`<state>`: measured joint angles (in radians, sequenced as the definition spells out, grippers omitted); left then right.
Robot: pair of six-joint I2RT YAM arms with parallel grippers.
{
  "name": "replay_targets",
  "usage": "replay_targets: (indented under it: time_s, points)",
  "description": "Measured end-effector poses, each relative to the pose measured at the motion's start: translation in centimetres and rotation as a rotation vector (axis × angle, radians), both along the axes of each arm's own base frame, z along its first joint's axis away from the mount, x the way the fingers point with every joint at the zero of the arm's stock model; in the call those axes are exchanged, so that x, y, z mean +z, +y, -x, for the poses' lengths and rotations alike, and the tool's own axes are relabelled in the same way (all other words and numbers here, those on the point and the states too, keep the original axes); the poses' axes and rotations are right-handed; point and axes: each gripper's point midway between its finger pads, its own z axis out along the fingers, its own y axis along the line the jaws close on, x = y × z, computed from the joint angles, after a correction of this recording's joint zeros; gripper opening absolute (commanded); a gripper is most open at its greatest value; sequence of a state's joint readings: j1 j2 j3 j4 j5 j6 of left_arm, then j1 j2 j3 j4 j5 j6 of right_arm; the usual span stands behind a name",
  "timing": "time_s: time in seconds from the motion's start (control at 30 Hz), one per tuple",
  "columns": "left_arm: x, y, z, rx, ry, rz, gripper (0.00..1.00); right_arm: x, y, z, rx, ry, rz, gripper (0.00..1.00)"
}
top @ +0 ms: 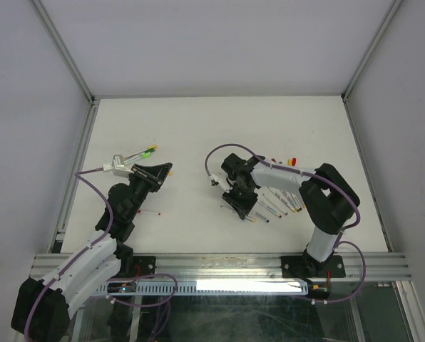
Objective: Open the pen caps
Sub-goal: Place the pen at the center of the board, then place the pen cap at the center of the board.
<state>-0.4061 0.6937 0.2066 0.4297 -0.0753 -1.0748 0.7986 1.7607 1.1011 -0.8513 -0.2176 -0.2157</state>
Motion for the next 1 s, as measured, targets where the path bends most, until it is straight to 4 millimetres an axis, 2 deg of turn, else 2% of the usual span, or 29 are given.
replay_targets:
  time_s: [0.3,0.47,0.6,0.7,0.83,1.0]
  points:
    - [-0.4,-0.5,0.3,-0.029,0.015,0.004,0.0,0.3,0.1,-0.2,0.007,-0.001,-0.021,0.32]
    - [-0.6,-0.7,0.3,-0.042,0.022,0.001,0.0,0.8,0.4,-0.3,0.012,-0.002,-0.045,0.4]
    - [-1.6,-1.1,0.3,-0.062,0.053,-0.011,0.0,1.8,0.6,-0.8,0.011,-0.017,-0.085,0.4]
    - [-3.0,-1.6,0.3,-0.088,0.098,-0.03,0.0,2.8,0.8,-1.1,0.009,-0.033,-0.121,0.4]
    - [-4.9,-2.8,0.5,-0.135,0.158,-0.072,0.0,4.1,0.8,-1.5,0.0,-0.037,-0.175,0.4]
    - [-5.7,-6.5,1.0,-0.23,0.216,-0.174,0.0,6.6,0.6,-3.4,-0.021,-0.076,-0.26,0.4]
